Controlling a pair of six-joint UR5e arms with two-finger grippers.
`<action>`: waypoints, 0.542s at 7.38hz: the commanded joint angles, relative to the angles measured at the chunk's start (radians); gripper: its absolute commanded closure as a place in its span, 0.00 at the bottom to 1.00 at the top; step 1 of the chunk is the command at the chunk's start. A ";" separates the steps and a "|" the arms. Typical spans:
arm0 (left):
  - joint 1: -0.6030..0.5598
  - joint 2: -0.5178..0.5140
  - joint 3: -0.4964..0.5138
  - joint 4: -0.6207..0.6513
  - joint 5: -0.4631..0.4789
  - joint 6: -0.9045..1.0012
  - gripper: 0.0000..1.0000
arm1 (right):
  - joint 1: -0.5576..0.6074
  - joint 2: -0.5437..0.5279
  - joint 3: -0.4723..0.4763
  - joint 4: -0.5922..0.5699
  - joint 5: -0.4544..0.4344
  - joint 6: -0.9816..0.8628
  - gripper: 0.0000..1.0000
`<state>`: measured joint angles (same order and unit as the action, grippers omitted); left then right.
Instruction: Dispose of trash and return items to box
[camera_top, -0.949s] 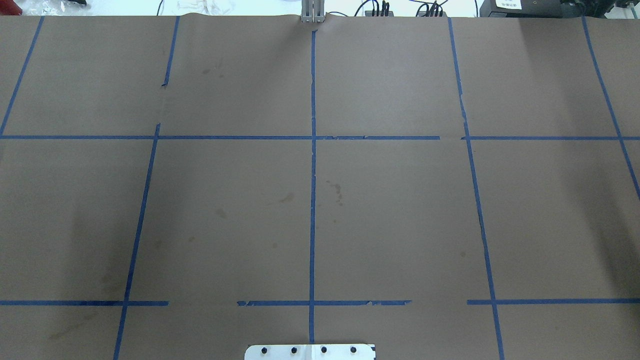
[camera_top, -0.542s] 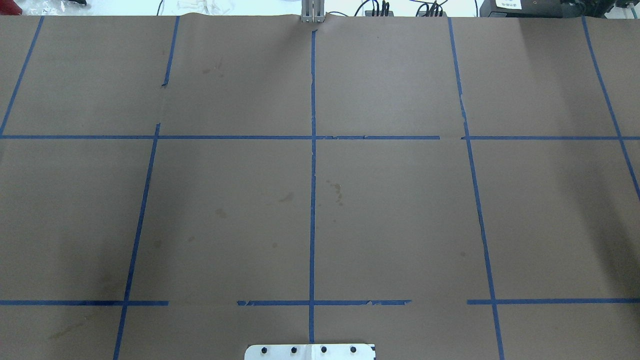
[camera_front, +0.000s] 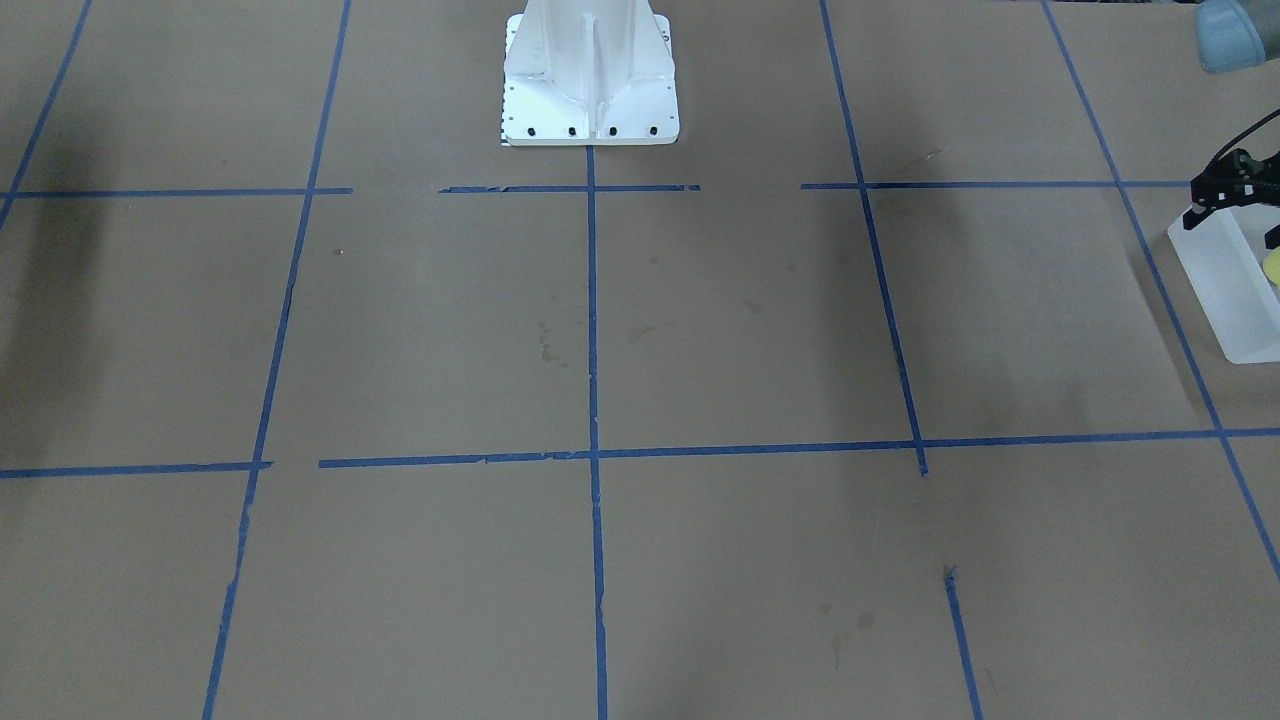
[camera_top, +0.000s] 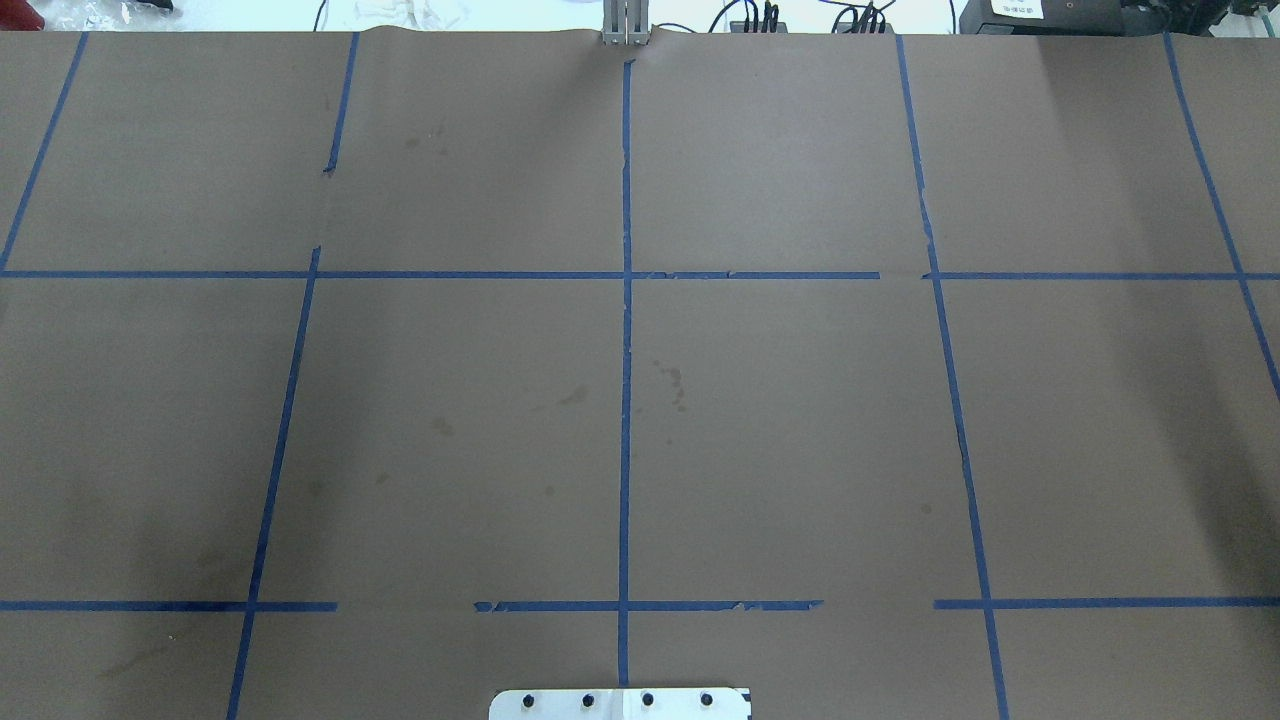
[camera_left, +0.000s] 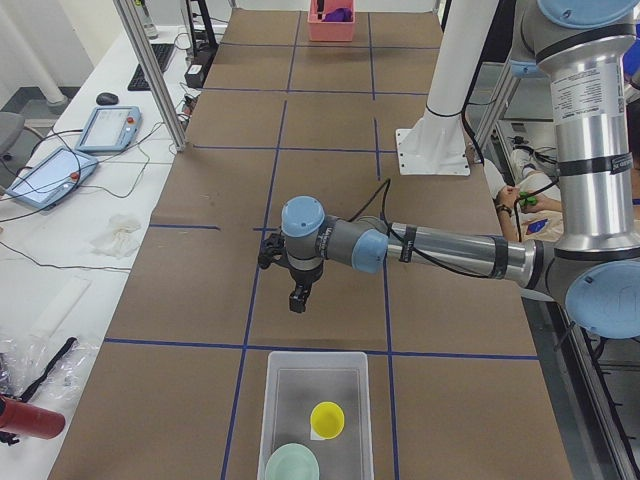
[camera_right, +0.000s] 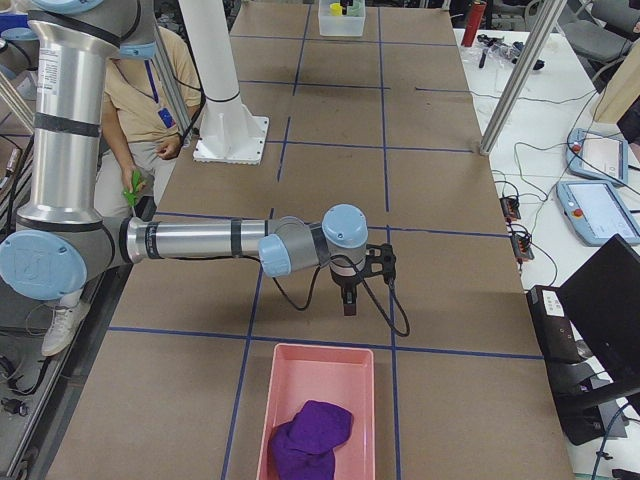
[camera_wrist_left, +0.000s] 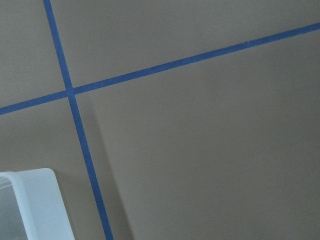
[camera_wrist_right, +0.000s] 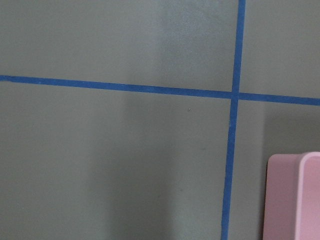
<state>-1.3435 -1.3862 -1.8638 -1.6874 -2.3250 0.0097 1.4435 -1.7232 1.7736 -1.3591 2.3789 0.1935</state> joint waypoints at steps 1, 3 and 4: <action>-0.019 -0.001 0.003 0.031 0.004 0.032 0.01 | 0.049 0.004 0.041 -0.141 -0.003 -0.116 0.00; -0.020 -0.001 -0.001 0.022 -0.008 0.026 0.00 | 0.057 0.007 0.046 -0.141 -0.012 -0.121 0.00; -0.019 -0.004 -0.005 0.017 -0.004 0.026 0.00 | 0.057 0.007 0.044 -0.141 -0.015 -0.121 0.00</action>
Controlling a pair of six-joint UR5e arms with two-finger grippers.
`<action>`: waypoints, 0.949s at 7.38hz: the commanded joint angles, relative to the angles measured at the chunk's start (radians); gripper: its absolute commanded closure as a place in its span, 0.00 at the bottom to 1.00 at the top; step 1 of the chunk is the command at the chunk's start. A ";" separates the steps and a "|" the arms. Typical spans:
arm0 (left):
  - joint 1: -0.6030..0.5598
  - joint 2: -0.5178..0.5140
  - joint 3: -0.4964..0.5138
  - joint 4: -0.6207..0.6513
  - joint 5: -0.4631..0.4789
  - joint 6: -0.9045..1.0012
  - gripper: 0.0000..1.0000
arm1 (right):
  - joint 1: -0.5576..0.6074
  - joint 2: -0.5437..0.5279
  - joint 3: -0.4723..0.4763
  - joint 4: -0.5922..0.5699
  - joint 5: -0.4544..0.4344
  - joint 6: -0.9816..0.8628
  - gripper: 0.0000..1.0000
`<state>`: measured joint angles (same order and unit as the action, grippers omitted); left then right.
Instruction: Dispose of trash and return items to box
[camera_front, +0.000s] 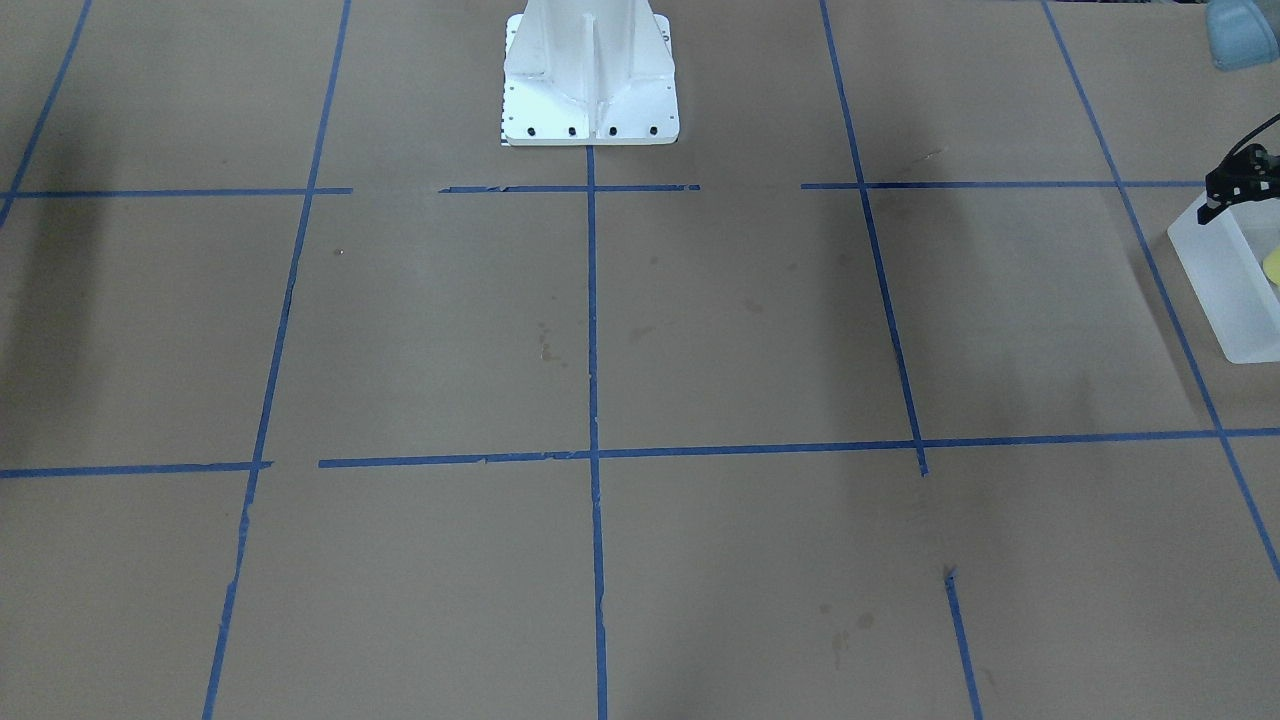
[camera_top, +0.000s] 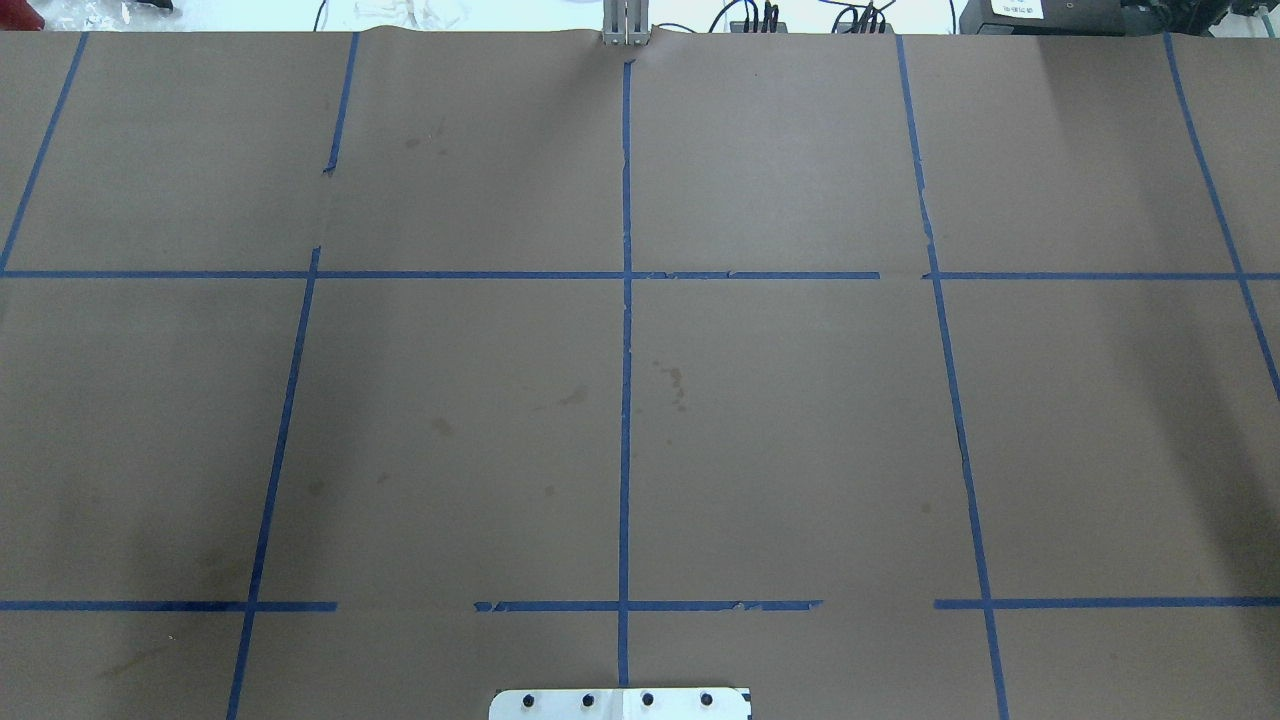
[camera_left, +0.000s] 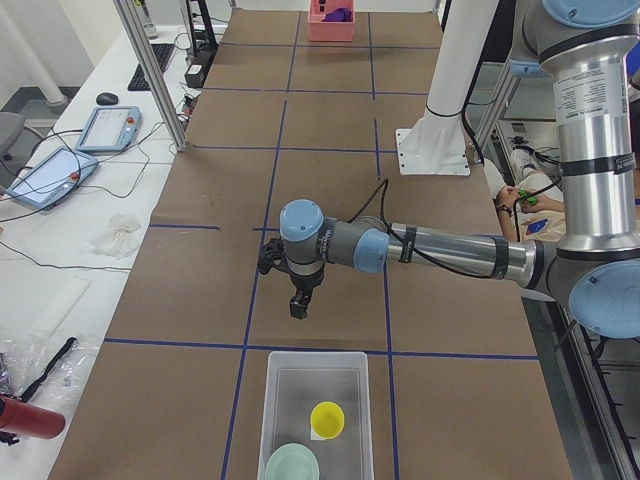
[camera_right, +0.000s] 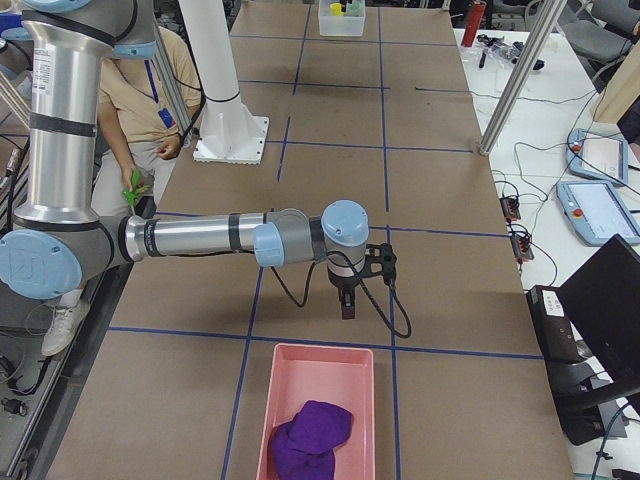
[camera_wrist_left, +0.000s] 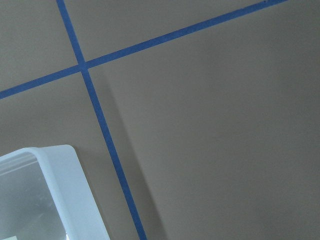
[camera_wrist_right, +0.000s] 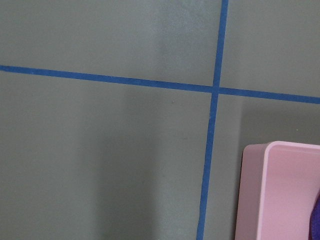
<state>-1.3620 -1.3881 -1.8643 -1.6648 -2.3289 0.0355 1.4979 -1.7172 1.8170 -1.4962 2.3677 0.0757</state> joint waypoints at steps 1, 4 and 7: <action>-0.003 -0.003 -0.006 -0.021 0.005 0.000 0.00 | 0.002 0.001 0.001 -0.003 -0.004 -0.004 0.00; -0.072 -0.037 0.005 0.005 -0.003 0.007 0.00 | 0.002 0.002 0.001 0.004 -0.004 -0.002 0.00; -0.078 -0.042 -0.009 0.010 0.003 0.007 0.00 | 0.001 0.002 -0.004 0.010 -0.001 -0.004 0.00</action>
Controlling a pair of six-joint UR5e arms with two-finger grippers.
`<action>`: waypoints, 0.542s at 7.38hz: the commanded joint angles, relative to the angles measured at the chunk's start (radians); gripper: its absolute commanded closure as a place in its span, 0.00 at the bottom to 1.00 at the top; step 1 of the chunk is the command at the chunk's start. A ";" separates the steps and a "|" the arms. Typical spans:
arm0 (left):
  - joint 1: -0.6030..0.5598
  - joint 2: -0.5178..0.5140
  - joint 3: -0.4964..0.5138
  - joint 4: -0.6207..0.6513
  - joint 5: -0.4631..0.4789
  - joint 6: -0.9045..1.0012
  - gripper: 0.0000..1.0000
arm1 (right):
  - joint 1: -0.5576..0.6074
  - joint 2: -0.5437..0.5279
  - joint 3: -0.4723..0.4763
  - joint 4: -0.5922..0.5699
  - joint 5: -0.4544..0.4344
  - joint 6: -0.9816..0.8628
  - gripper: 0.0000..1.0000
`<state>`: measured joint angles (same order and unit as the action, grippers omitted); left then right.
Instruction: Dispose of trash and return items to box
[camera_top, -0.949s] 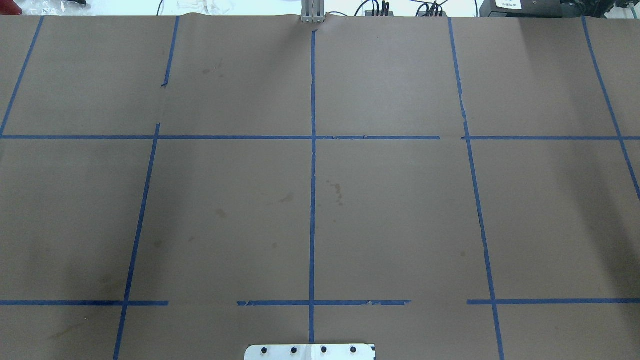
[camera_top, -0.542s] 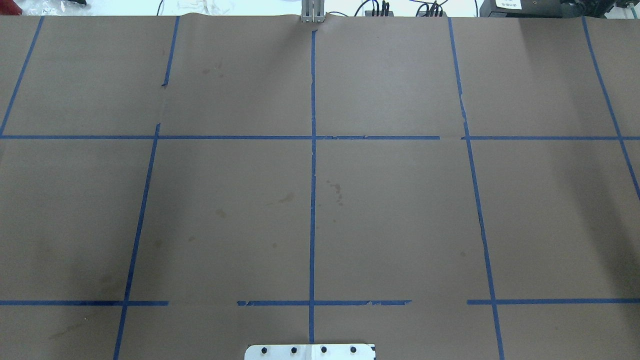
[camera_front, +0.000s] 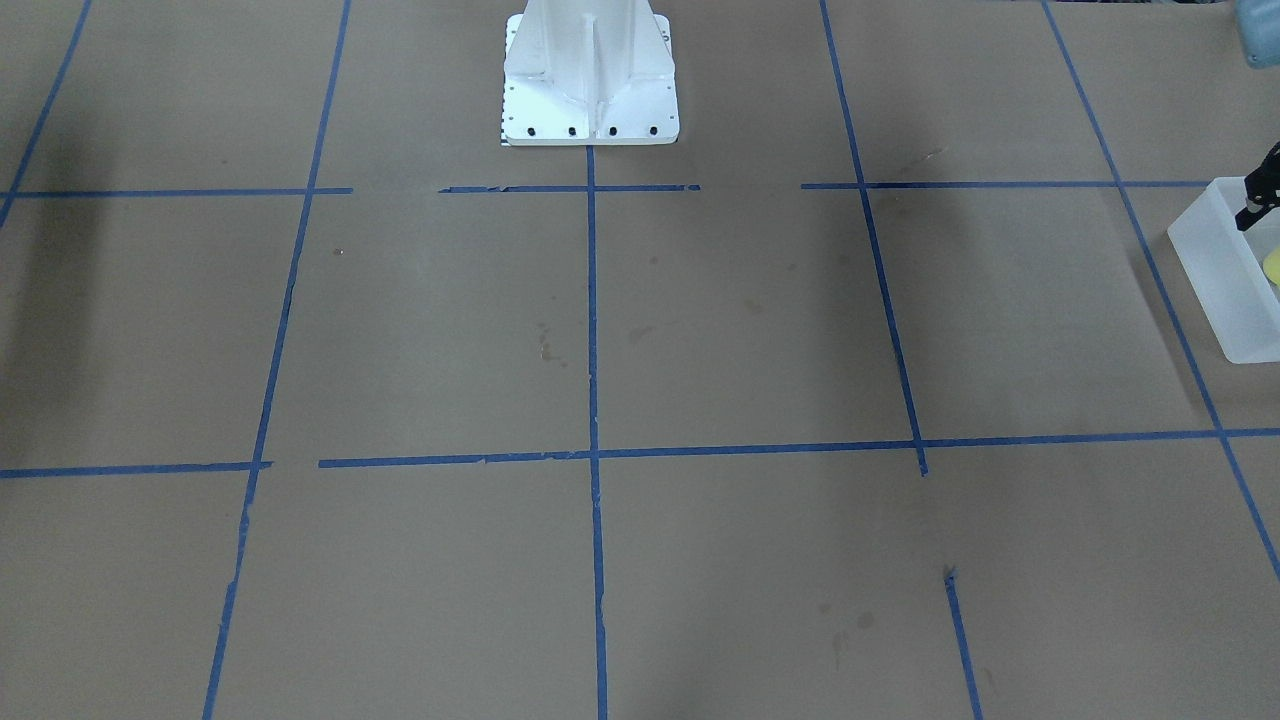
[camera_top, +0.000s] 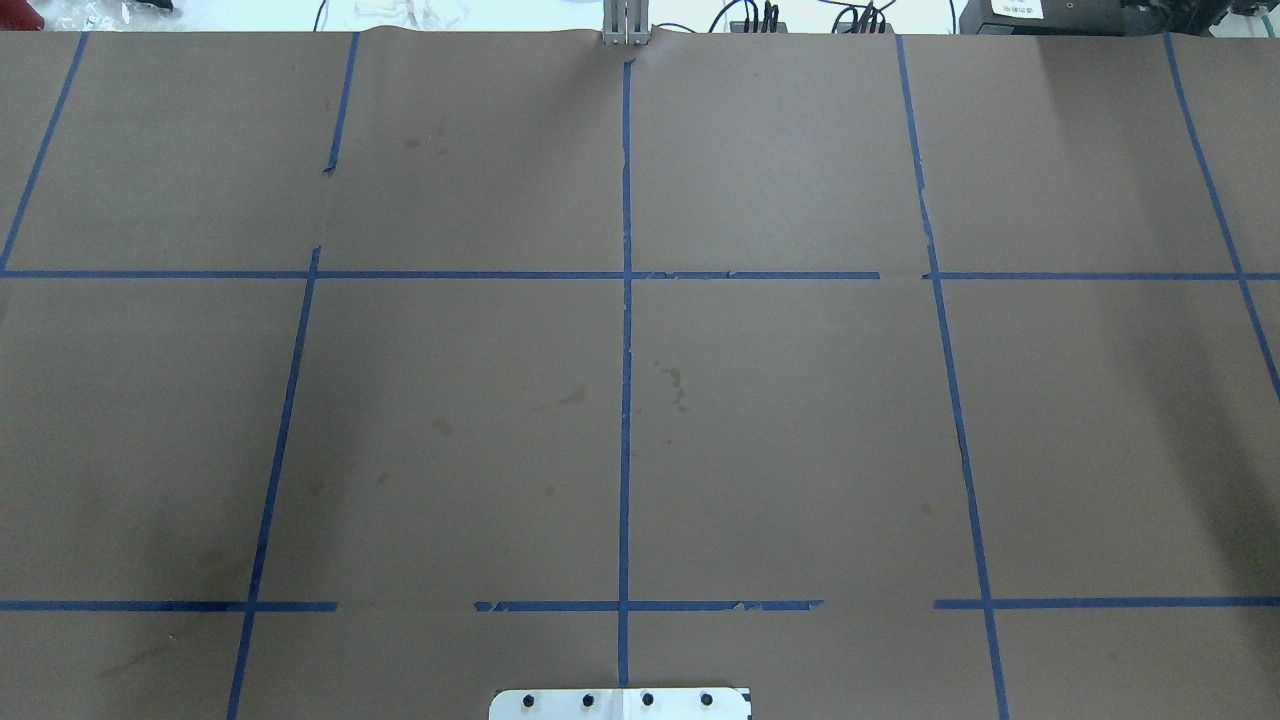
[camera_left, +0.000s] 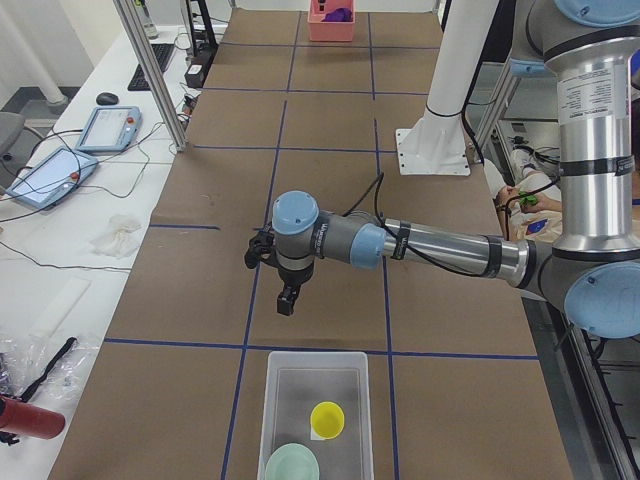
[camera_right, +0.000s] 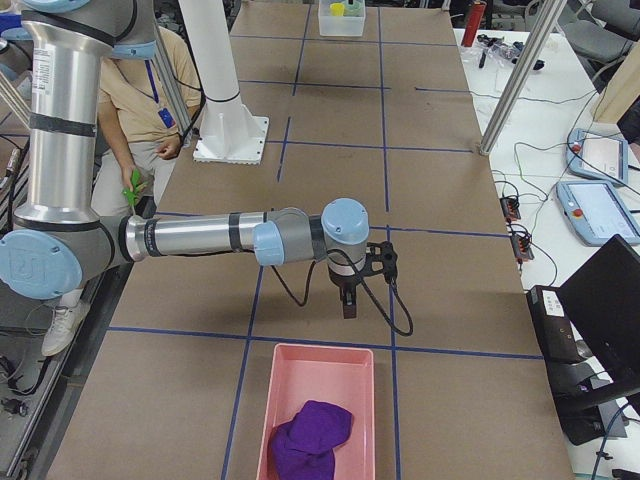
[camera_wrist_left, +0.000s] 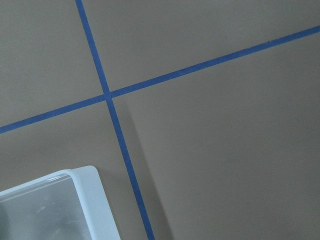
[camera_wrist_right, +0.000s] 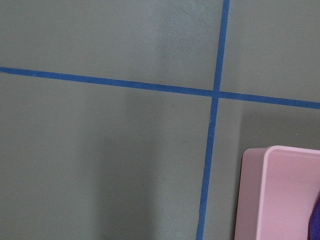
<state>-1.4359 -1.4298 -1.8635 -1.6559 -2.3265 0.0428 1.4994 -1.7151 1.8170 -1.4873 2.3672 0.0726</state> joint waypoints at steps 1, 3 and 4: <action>-0.005 0.003 -0.009 0.002 -0.001 0.000 0.00 | -0.002 0.002 -0.002 0.001 0.001 0.000 0.00; -0.006 0.014 0.007 0.002 -0.001 0.000 0.00 | -0.001 0.003 0.002 0.001 -0.022 -0.002 0.00; -0.011 0.017 0.012 0.002 -0.001 0.000 0.00 | -0.001 0.003 0.019 -0.001 -0.031 -0.004 0.00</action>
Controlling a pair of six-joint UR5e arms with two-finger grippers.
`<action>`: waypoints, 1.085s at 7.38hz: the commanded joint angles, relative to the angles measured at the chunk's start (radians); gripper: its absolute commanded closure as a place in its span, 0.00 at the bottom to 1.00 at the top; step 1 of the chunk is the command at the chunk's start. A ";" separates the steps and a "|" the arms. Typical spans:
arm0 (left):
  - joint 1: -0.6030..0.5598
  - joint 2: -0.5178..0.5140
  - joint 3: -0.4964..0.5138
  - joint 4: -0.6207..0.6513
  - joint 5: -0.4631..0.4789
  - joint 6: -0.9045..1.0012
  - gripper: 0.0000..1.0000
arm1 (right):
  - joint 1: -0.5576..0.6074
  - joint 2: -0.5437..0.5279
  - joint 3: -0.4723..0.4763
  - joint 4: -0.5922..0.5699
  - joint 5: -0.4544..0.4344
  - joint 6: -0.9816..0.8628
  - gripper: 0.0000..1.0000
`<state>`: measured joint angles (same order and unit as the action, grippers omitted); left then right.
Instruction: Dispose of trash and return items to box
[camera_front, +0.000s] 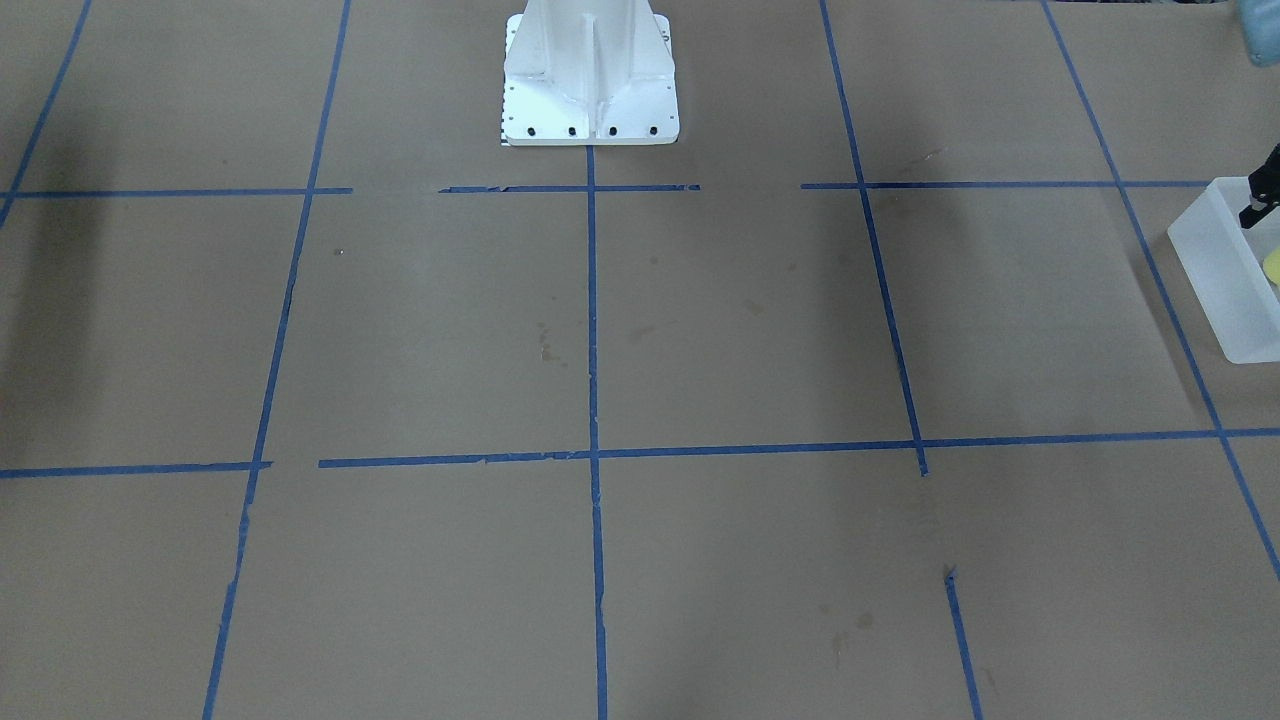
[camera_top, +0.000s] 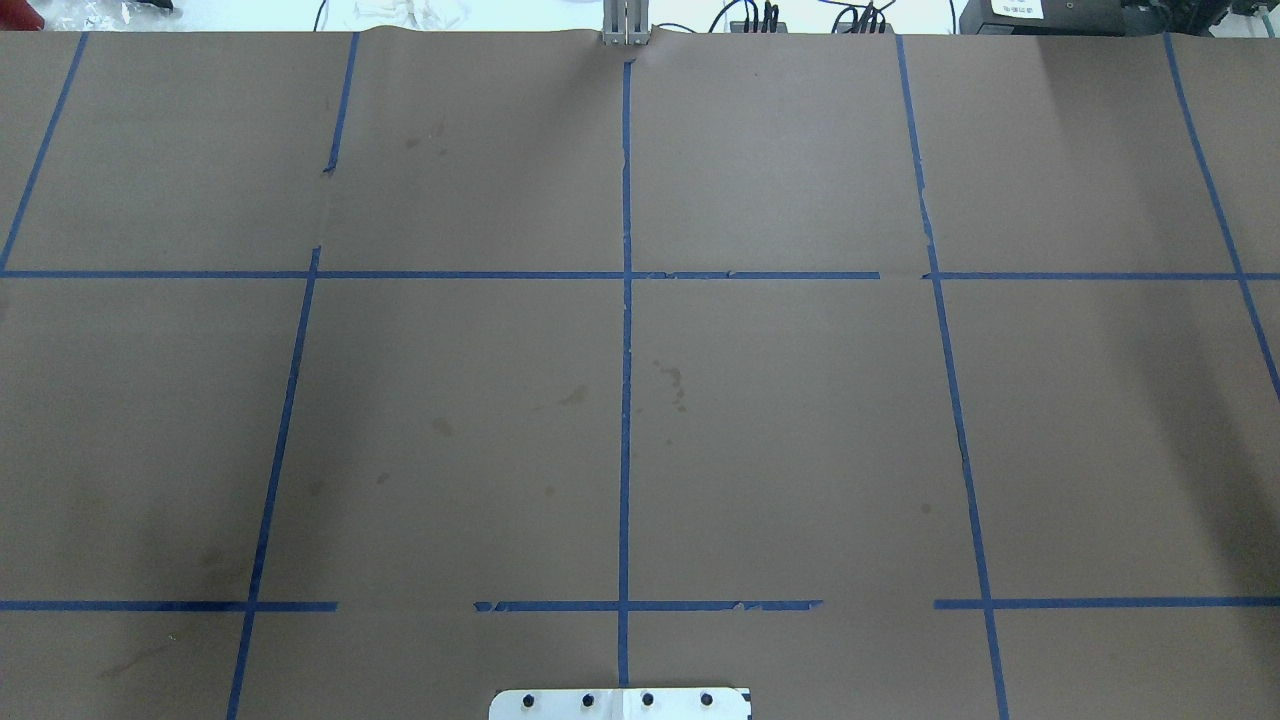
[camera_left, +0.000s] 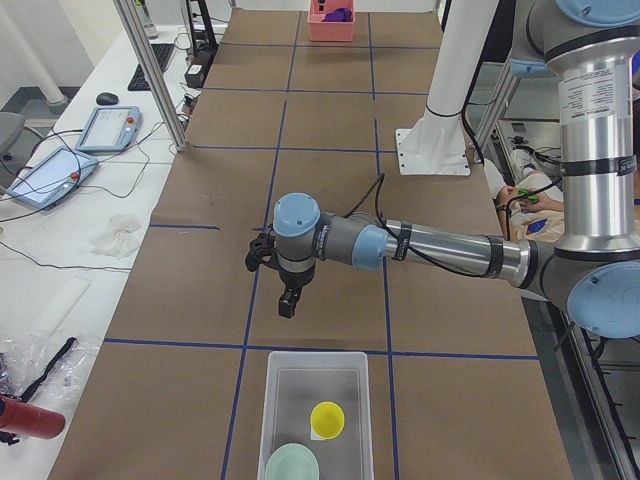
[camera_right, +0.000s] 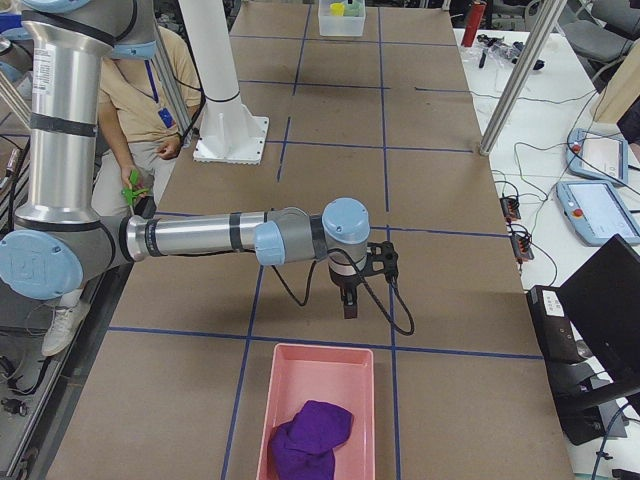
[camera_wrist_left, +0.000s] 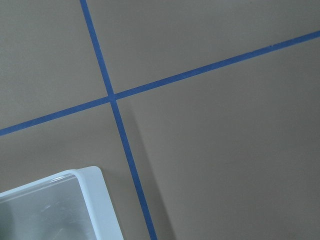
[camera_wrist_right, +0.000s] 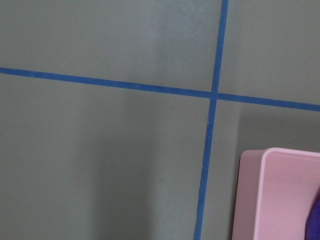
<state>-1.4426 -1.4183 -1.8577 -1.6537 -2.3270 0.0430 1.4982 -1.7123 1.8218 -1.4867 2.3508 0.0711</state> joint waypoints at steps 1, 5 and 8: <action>-0.005 0.004 0.030 0.000 -0.002 0.000 0.00 | -0.004 0.020 0.036 -0.016 -0.019 -0.001 0.00; -0.005 0.001 0.037 0.002 -0.006 -0.009 0.00 | -0.012 0.013 0.070 -0.037 -0.021 0.001 0.00; -0.004 -0.001 0.038 0.002 -0.058 -0.014 0.00 | -0.055 0.017 0.111 -0.116 -0.021 0.001 0.00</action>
<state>-1.4472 -1.4182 -1.8192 -1.6521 -2.3760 0.0304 1.4589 -1.6970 1.9009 -1.5452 2.3301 0.0721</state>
